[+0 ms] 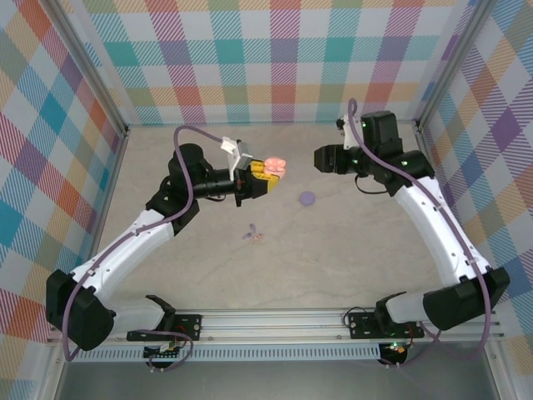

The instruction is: Insert the wireless bluetooth earbuds into the charging case

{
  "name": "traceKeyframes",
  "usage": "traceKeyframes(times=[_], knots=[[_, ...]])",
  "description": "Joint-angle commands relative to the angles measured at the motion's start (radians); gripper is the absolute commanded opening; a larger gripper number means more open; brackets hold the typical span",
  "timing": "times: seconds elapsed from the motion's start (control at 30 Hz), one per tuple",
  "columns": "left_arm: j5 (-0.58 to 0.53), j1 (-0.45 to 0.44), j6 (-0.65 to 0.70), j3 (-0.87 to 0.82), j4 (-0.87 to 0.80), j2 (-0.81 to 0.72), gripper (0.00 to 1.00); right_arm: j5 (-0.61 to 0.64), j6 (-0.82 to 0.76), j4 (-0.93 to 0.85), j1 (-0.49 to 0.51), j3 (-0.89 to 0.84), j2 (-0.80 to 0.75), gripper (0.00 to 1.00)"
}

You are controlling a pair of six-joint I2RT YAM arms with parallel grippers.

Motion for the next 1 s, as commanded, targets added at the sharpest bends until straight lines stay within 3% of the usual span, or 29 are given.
traceKeyframes(times=[0.0,0.1,0.3,0.97], knots=[[0.009,-0.002,0.001,0.026,-0.043,-0.046,0.17,-0.062,0.036,-0.023,0.003,-0.083,0.046,0.57],[0.0,-0.001,0.0,0.044,-0.099,-0.069,0.17,-0.166,0.063,0.05,0.004,-0.162,0.075,0.55],[-0.02,0.023,-0.038,0.019,-0.12,-0.128,0.18,-0.251,0.079,0.088,0.024,-0.204,0.214,0.51],[-0.013,0.088,-0.107,-0.046,-0.084,-0.21,0.19,-0.199,0.081,0.082,0.289,-0.065,0.572,0.45]])
